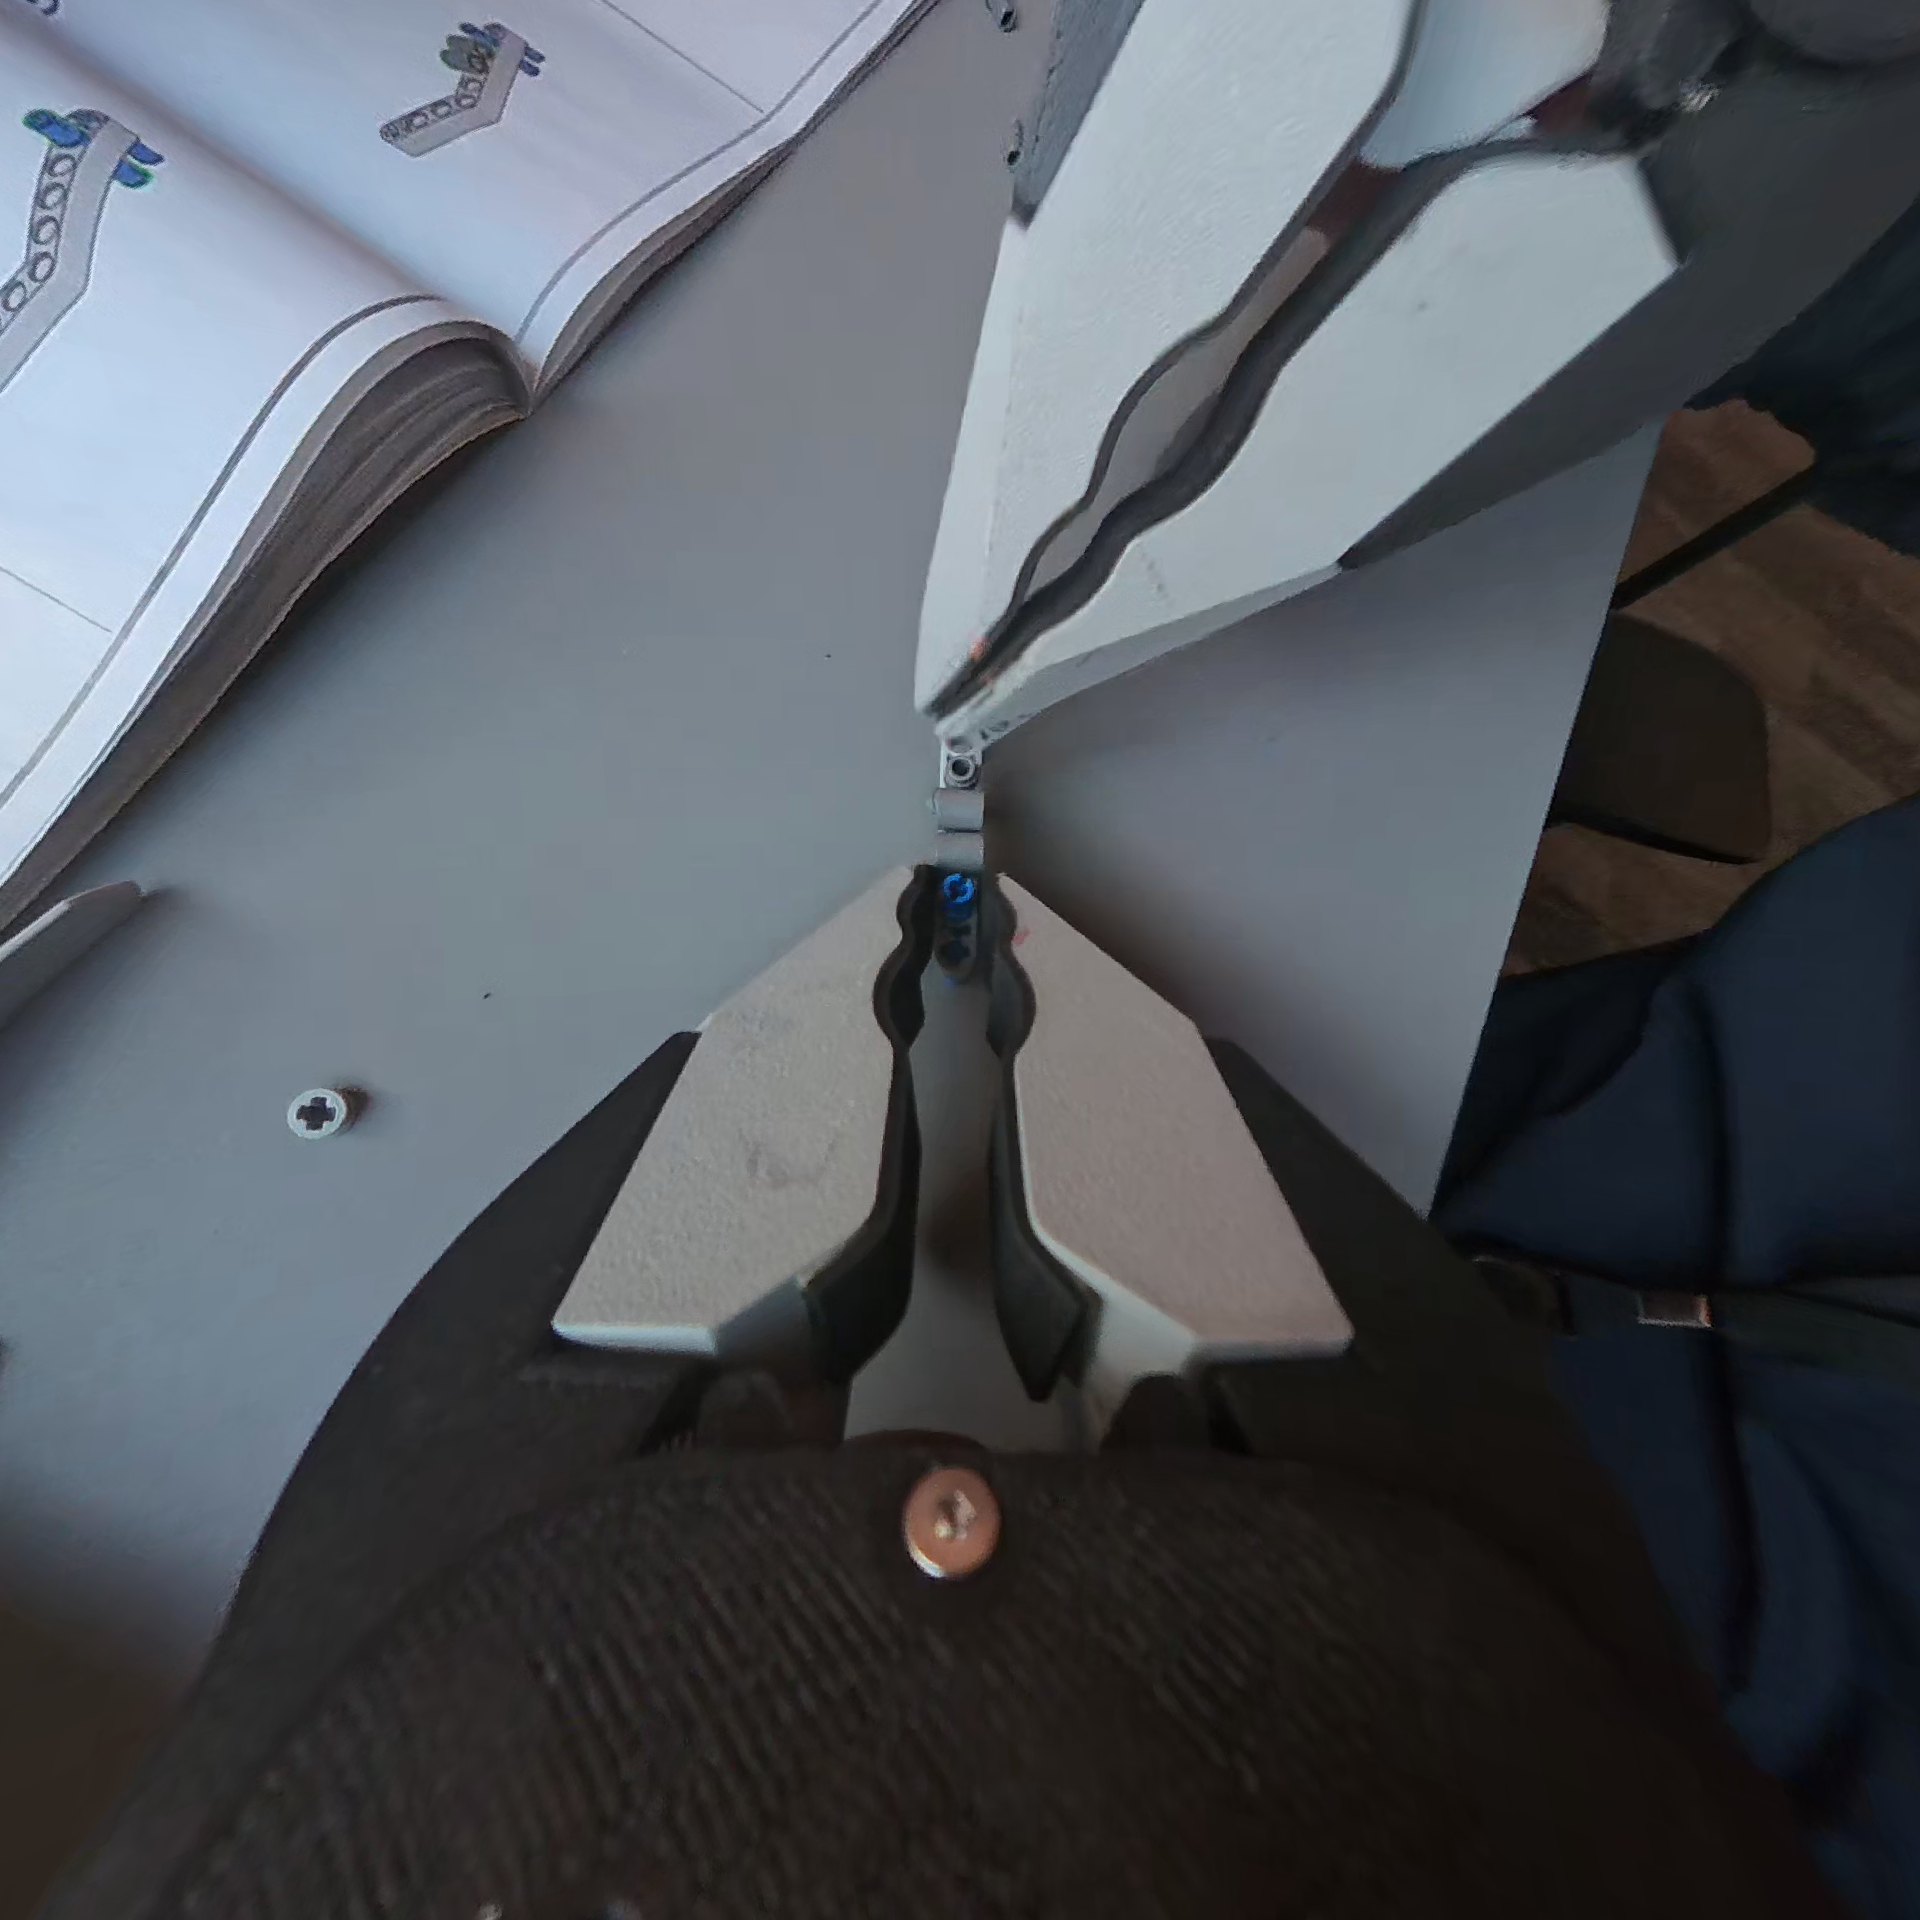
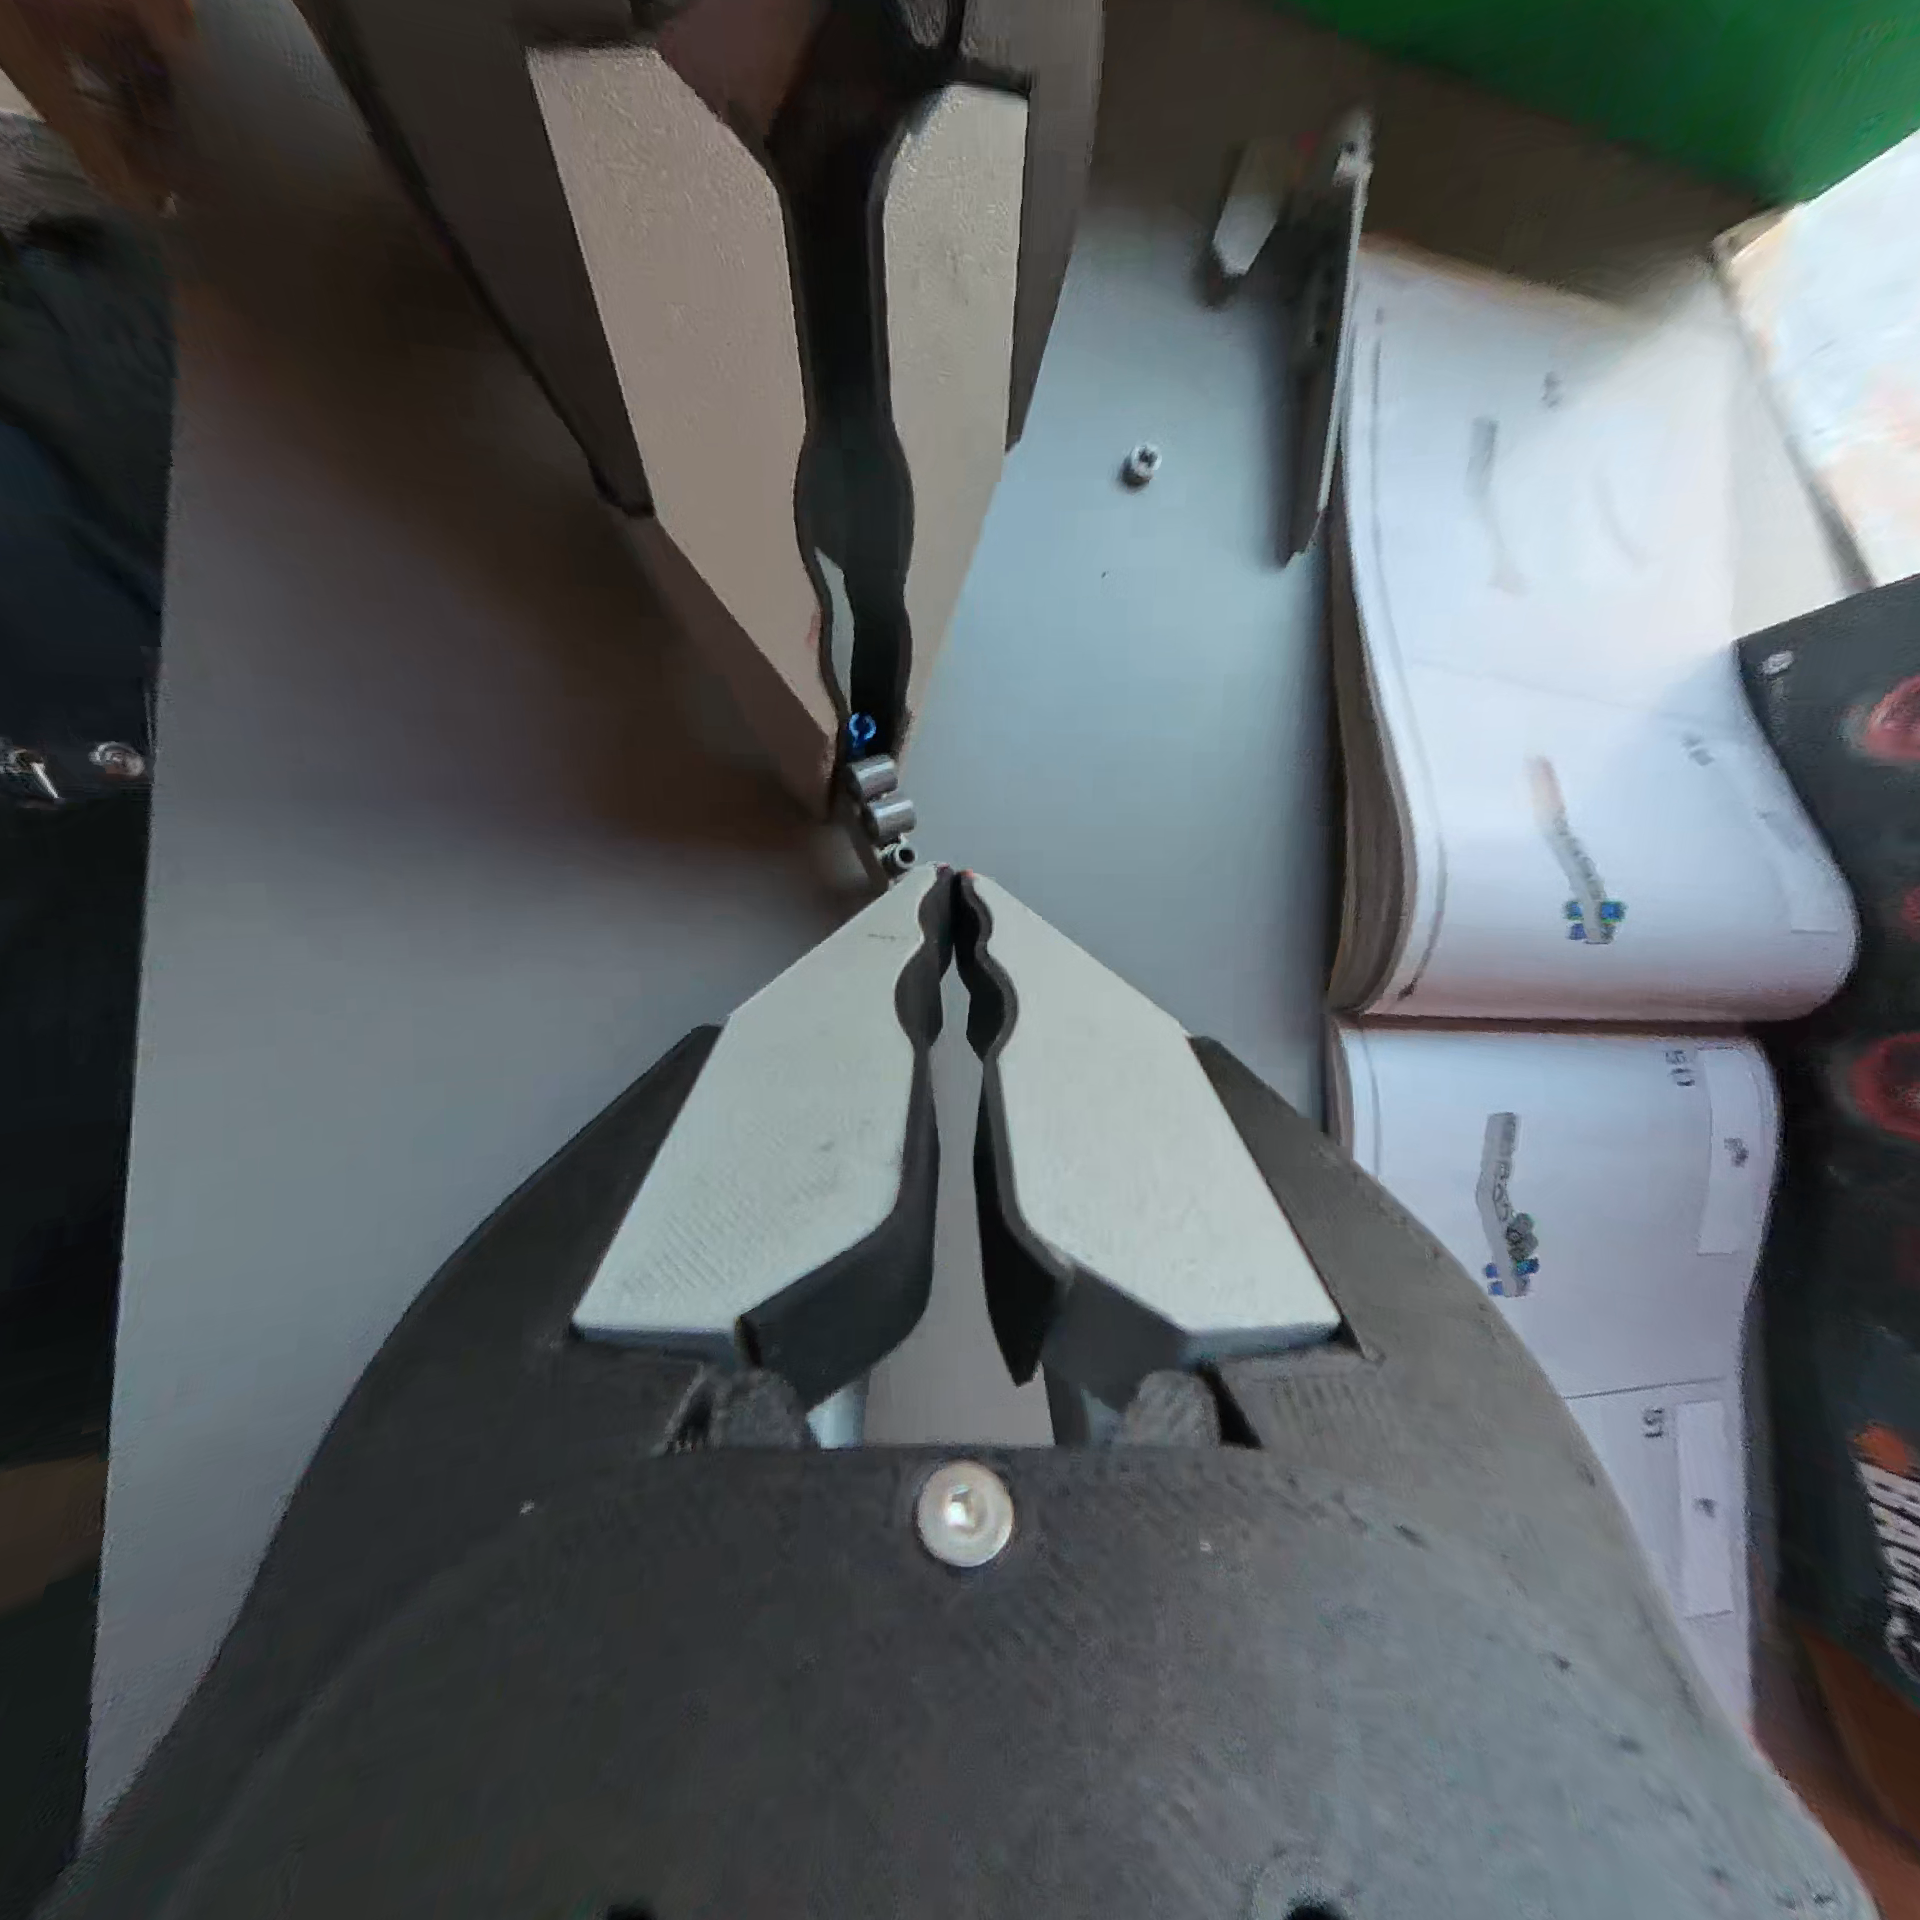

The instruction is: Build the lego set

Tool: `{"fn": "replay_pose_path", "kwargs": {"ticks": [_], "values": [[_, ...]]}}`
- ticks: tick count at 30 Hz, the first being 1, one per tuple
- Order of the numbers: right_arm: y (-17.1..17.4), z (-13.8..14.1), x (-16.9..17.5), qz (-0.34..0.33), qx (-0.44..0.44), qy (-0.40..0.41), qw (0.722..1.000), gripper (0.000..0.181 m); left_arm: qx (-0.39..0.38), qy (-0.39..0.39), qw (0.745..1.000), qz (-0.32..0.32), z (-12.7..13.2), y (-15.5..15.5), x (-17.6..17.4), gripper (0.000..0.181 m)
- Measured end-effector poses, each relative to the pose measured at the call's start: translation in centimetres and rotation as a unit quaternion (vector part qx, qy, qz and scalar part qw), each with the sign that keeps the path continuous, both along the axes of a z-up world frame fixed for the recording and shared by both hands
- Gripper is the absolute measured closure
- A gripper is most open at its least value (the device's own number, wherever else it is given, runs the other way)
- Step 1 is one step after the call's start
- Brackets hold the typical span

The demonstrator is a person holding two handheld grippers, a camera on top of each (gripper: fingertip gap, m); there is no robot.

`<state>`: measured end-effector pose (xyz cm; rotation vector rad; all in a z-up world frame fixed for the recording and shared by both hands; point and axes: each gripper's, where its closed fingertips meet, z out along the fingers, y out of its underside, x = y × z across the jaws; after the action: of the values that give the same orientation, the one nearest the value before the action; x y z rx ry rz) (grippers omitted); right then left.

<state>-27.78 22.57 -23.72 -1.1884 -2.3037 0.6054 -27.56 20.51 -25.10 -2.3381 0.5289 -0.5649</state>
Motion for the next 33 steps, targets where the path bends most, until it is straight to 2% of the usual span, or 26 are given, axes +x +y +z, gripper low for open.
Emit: {"fn": "replay_pose_path", "kwargs": {"ticks": [3, 5, 7, 8, 10, 12, 15, 17, 18, 20, 21, 23, 28, 33], "values": [[0.3, 2.9, -0.3, -0.002, -0.022, 0.038, 0.999, 0.181, 0.002, 0.001, 1.0, -0.001, 0.0, 0.0, 0.0, 0.177], [0.3, 3.8, 0.2, 0.002, -0.02, 0.025, 0.999, 0.181, 0.002, 0.001, 1.0, -0.002, 0.0, 0.1, 0.0, 0.177], [-0.5, 2.7, 0.4, 0.013, -0.023, -0.008, 1.0, 0.181, 0.0, 0.006, 1.0, -0.003, 0.0, 0.1, 0.0, 0.177], [-0.6, 0.6, 0.6, 0.013, -0.009, -0.044, 0.999, 0.181, 0.001, 0.007, 1.0, -0.003, 0.0, 0.1, -0.1, 0.177], [-0.7, -0.4, 0.1, 0.009, -0.016, -0.038, 0.999, 0.181, 0.006, 0.019, 1.0, 0.0, -0.1, 0.1, -0.5, 0.177], [0.0, 0.5, 0.1, 0.004, 0.005, -0.036, 0.999, 0.181, 0.005, 0.01, 1.0, 0.001, -0.1, 0.2, -0.3, 0.177], [0.2, 3.6, -0.4, 0.002, -0.018, -0.008, 1.0, 0.181, 0.005, 0.011, 1.0, -0.001, -0.1, 0.2, -0.3, 0.177], [0.4, 3.7, -0.3, 0.001, -0.012, -0.022, 1.0, 0.181, 0.005, 0.01, 1.0, -0.002, -0.1, 0.2, -0.4, 0.177], [0.0, 2.9, -0.3, 0.005, -0.016, -0.038, 0.999, 0.181, 0.005, 0.01, 1.0, -0.002, -0.1, 0.2, -0.4, 0.177], [-0.3, -0.6, -0.1, 0.006, 0.005, -0.08, 0.997, 0.181, 0.002, 0.016, 1.0, -0.003, -0.2, 0.1, -0.4, 0.177], [-0.3, -1.1, 0.1, 0.004, 0.006, -0.083, 0.997, 0.181, 0.004, 0.022, 1.0, -0.004, -0.2, 0.0, -0.5, 0.177], [0.0, -0.9, 0.5, 0.0, 0.015, -0.093, 0.996, 0.181, 0.005, 0.014, 1.0, -0.006, -0.2, 0.0, -0.1, 0.177], [0.3, 2.4, -0.5, -0.01, -0.008, -0.03, 0.999, 0.181, 0.005, 0.014, 1.0, -0.006, -0.2, 0.0, -0.1, 0.177], [1.1, 2.3, -0.8, -0.024, 0.016, 0.004, 1.0, 0.181, 0.005, 0.008, 1.0, -0.005, -0.2, 0.0, -0.1, 0.177]]}}
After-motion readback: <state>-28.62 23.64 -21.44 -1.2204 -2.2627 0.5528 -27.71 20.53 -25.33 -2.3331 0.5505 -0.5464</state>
